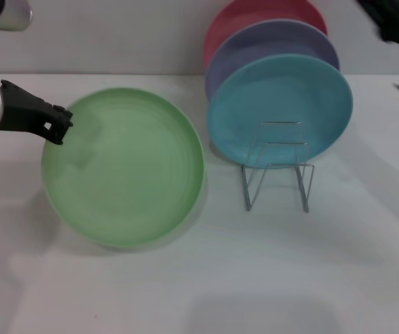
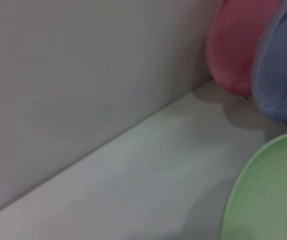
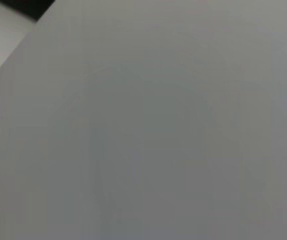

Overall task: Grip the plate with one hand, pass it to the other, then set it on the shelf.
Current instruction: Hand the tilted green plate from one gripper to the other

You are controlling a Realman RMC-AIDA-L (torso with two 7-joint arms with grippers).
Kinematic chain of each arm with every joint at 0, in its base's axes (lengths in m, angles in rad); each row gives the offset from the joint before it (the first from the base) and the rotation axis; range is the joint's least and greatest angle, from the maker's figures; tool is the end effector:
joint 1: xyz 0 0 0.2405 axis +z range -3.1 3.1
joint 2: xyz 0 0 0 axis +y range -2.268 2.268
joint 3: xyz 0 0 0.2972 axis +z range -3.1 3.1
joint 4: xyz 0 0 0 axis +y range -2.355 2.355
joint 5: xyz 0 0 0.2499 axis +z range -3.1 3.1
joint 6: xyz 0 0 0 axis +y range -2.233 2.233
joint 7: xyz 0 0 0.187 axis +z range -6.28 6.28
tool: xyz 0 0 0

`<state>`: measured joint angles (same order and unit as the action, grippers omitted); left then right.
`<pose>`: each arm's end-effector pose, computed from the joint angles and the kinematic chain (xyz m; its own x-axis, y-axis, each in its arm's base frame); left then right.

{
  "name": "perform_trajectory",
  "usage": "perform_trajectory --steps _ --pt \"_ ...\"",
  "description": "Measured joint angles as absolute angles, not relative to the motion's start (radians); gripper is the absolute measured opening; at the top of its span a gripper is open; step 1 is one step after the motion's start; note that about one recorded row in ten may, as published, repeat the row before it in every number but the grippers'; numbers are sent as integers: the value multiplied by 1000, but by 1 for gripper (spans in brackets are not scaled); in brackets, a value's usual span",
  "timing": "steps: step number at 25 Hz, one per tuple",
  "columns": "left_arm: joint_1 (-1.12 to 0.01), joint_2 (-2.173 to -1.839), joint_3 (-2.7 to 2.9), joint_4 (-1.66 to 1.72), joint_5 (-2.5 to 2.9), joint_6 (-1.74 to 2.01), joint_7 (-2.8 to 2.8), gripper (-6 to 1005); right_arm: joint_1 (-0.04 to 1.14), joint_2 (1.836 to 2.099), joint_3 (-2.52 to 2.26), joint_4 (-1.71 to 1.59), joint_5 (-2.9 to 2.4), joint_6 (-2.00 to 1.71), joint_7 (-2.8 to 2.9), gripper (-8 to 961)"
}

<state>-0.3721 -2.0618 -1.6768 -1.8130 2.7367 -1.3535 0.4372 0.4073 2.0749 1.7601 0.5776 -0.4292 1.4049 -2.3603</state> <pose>-0.1852 0.4242 0.0233 0.8433 0.5344 0.0571 0.4020 -0.5566 -0.7271 0.2255 0.4273 0.0100 0.3308 0.3148 -0.8896 -0.5741 -0.6811 -0.4545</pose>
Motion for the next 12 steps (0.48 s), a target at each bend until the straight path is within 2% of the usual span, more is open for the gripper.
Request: perform_trajectory --steps 4,6,12 --pt "-348 -2063 -1693 -1863 2737 -1331 438 31 392 2072 1688 990 -737 947 -1953 827" --pt "-342 -2063 -1696 -1874 2737 -1321 438 31 389 2071 1685 1054 -814 888 -1854 827" --pt "-331 -2063 -1720 -1900 2733 -1294 442 30 377 2060 1711 1463 -1489 833 -1053 826"
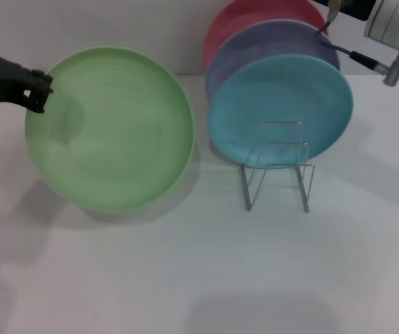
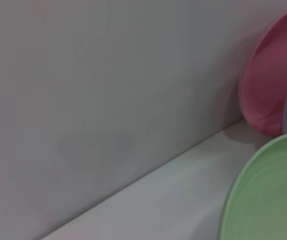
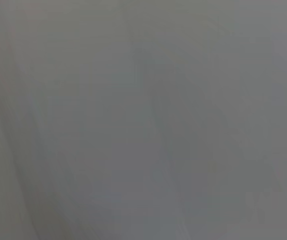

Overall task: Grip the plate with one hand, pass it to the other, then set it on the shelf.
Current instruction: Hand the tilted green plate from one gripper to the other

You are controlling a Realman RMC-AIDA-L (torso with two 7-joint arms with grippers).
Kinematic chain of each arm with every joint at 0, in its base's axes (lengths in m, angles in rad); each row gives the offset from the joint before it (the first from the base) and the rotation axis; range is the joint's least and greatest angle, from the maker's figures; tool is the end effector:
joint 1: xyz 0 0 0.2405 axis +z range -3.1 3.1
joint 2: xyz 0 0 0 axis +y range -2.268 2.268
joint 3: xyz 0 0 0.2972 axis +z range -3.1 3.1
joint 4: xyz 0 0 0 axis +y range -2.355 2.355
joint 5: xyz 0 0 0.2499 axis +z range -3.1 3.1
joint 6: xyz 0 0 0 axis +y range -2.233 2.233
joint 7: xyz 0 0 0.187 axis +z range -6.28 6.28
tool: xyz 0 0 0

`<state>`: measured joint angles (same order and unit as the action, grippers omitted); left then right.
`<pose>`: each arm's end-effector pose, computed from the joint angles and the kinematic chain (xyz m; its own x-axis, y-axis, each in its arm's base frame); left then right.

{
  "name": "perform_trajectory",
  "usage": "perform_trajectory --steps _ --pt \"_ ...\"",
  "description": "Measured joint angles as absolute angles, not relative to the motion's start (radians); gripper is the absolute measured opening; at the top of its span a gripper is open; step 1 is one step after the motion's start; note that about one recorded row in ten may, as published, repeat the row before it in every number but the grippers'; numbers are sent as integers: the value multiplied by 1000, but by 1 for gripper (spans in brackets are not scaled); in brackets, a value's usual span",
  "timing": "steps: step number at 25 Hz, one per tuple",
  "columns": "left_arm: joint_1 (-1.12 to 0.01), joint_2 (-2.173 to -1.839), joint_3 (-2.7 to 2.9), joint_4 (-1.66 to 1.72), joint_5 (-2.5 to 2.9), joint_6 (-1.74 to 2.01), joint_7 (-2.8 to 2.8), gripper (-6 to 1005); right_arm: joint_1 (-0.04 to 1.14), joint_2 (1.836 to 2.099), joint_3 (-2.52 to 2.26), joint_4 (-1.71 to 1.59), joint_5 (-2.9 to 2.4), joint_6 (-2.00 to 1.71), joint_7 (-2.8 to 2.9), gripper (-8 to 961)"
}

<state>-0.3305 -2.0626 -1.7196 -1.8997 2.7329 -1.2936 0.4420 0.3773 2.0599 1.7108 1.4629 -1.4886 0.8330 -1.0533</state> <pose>-0.1758 0.4252 0.0542 0.8684 0.4744 0.1443 0.3971 -0.4911 -0.7754 0.0872 0.4544 0.0128 0.5950 -0.1876 -0.7815 -0.5840 -0.7690 -0.2601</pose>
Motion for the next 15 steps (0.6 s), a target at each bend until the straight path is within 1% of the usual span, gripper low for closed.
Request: perform_trajectory --steps 1,2,3,4,7,10,15 --pt "-330 -2062 -1720 -1904 2732 -1291 442 30 379 2058 1711 1524 -1616 851 -919 823" --pt "-329 -2062 -1722 -1911 2731 -1289 442 30 392 2056 1701 1643 -1886 908 -654 821" --pt "-329 -2062 -1722 -1913 2731 -1288 442 30 392 2056 1701 1643 -1886 908 -654 818" --pt "-329 -2062 -1722 -1914 2731 -1287 442 30 401 2059 1692 1686 -1997 934 -550 815" --pt "-330 -2062 -1722 -1917 2729 -1283 442 30 426 2073 1649 1753 -2223 985 -355 807" --pt "-331 -2062 -1722 -1915 2729 -1282 443 30 454 2074 1603 1736 -2293 990 -300 799" --pt "-338 -2061 -1717 -1911 2727 -1282 444 30 519 2075 1568 1591 -2328 947 -286 785"
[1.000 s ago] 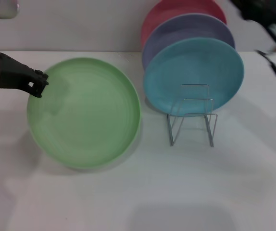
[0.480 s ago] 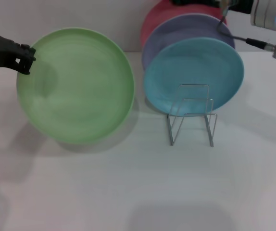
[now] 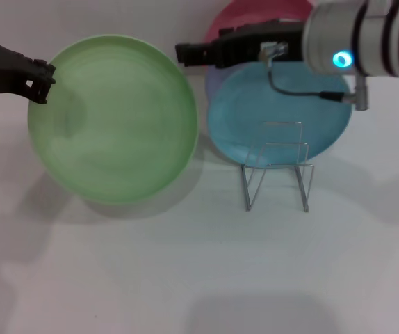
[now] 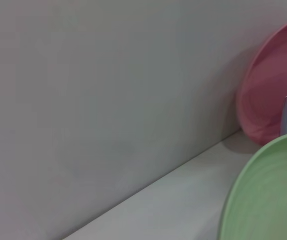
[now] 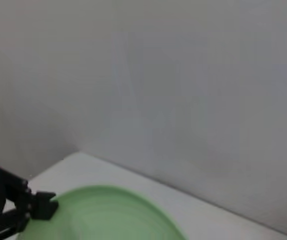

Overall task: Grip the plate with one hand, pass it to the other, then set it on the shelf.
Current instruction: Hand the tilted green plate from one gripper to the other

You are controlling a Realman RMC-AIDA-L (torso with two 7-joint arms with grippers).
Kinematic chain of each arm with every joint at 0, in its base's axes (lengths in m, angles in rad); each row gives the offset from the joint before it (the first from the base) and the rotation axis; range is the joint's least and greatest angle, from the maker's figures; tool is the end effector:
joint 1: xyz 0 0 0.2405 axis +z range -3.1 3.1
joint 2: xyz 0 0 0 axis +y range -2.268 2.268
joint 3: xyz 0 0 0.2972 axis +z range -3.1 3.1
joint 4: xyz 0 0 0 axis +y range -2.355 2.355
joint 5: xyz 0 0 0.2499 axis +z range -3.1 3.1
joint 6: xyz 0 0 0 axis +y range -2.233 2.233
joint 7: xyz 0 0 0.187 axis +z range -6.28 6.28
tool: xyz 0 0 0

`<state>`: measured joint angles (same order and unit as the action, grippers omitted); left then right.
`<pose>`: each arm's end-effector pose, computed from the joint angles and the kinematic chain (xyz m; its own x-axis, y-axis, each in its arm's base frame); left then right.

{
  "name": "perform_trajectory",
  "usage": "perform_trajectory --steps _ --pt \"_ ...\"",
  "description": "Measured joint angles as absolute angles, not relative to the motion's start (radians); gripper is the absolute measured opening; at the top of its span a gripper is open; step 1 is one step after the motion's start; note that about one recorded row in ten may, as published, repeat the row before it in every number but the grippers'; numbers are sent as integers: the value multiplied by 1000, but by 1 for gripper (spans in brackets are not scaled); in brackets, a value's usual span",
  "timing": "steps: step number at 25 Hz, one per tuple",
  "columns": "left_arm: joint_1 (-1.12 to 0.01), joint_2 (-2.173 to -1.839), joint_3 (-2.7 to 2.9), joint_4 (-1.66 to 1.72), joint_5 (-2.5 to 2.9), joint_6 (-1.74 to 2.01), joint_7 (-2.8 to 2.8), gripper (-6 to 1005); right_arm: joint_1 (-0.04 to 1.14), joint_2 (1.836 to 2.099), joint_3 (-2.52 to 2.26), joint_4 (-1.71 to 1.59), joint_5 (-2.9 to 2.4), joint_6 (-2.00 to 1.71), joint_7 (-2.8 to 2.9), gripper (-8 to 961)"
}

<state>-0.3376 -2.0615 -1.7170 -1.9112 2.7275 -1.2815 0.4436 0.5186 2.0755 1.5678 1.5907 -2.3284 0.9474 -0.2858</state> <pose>-0.1670 0.4269 0.0561 0.8809 0.4480 0.1526 0.3865 -0.4950 -0.7782 0.0742 0.4577 -0.0477 0.7520 -0.4548 -0.4772 -0.6468 -0.6487 -0.4010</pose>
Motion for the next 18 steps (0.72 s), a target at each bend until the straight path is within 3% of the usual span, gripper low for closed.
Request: perform_trajectory --steps 18 --pt "-348 -2063 -1714 -1905 2718 -1281 444 31 642 2075 1501 1381 -2311 842 -337 736"
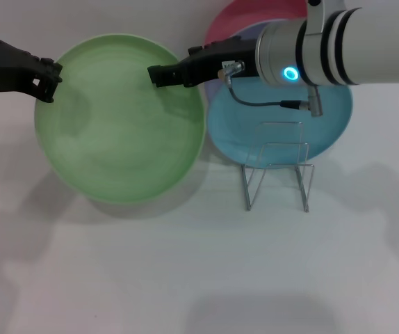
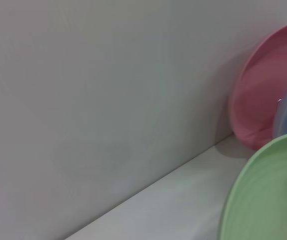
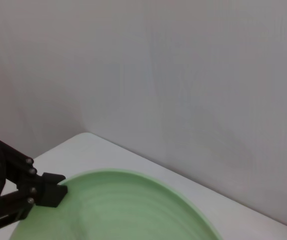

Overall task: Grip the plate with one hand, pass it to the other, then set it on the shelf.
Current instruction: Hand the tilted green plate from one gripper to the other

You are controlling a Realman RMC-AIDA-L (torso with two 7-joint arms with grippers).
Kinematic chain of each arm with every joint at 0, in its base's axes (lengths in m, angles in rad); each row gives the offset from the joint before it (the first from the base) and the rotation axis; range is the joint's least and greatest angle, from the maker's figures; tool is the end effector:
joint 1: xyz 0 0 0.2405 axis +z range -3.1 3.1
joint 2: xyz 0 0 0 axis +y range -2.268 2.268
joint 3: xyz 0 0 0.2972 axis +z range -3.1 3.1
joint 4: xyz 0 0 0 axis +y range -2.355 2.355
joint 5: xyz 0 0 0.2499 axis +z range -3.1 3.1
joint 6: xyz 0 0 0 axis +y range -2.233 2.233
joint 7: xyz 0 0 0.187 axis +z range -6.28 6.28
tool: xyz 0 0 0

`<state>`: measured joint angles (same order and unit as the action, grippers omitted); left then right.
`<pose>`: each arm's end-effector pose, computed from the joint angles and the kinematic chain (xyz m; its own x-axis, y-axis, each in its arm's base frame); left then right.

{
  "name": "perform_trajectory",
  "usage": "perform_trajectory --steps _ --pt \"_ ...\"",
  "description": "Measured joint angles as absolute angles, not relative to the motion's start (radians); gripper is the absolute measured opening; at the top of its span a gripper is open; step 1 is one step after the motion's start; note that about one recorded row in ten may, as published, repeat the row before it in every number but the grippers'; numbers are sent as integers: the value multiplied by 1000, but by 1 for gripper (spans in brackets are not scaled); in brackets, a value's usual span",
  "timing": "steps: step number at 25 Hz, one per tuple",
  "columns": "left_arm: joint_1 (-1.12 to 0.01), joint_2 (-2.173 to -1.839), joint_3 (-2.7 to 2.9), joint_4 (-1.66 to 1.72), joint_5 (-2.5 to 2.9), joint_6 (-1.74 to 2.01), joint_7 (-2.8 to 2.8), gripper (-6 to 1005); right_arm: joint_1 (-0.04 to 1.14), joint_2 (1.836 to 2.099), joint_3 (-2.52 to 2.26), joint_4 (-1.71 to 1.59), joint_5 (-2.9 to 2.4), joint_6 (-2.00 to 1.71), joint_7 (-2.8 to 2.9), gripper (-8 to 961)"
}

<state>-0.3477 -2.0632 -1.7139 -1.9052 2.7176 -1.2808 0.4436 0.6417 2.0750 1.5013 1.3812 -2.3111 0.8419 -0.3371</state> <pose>-0.1624 0.4282 0.0526 0.8838 0.4413 0.1555 0.3885 -0.5070 -0.7694 0.0689 0.4784 -0.0930 0.7941 -0.4452 -0.4137 -0.5988 -0.6898 -0.4071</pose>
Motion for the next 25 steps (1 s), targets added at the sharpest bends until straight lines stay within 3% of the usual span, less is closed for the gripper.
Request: perform_trajectory --steps 13,25 --pt "-350 -2062 -1712 -1905 2689 -1281 451 31 662 2077 1497 1300 -2258 801 -414 701" --pt "-343 -2063 -1712 -1909 2655 -1277 457 39 625 2077 1495 1318 -2238 790 -470 311"
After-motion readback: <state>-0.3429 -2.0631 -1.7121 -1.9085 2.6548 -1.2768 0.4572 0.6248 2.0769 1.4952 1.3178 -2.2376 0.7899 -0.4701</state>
